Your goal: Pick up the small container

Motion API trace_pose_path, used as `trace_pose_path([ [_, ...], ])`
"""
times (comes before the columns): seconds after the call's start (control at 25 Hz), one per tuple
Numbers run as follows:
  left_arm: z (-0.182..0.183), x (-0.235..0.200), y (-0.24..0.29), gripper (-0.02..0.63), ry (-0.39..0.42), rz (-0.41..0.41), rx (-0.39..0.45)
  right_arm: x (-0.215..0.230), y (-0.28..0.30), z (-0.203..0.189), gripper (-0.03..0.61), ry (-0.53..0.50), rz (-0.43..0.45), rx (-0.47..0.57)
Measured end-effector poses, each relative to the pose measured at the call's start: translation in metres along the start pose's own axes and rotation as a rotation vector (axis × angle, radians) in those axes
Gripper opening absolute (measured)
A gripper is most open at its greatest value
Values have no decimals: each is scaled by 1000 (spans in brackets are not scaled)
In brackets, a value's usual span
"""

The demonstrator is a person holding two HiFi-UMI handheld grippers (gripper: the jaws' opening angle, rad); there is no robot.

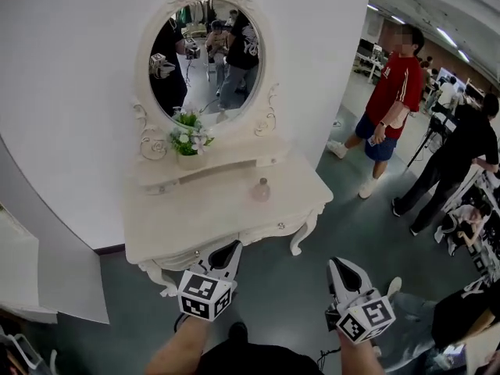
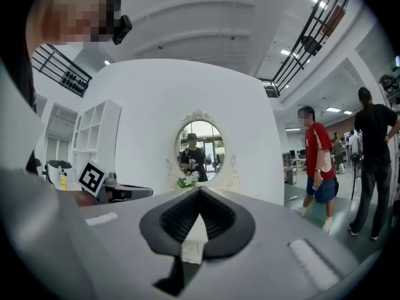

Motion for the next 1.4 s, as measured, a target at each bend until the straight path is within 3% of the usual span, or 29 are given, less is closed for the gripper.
trace_pose_path([
  [0.24, 5, -44, 45, 2, 33, -21, -16, 17, 63, 3, 9, 16, -3, -4],
  [0.52, -2, -66, 87, 2, 40, -27, -61, 47, 111, -4, 9, 67, 4, -32],
  [0.88, -11, -84, 168, 2, 34, 9, -117, 125, 180, -1, 9, 110, 56, -42],
  [1.24, -10, -90, 254, 5, 28, 96, -204, 204, 260, 25, 9, 119, 190, -95],
  [1.4, -19, -93, 280, 77, 32, 119, -216, 222, 286, 21, 9, 123, 235, -133],
])
Point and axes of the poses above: the fingertips, and each gripper's own axes: y forward along the fingers, x to its right, z out of its top, the point moved 5 cm from there along -y, backward along the fingers, and after that the axes turned 13 degrees about y, right-handed, at the moved point
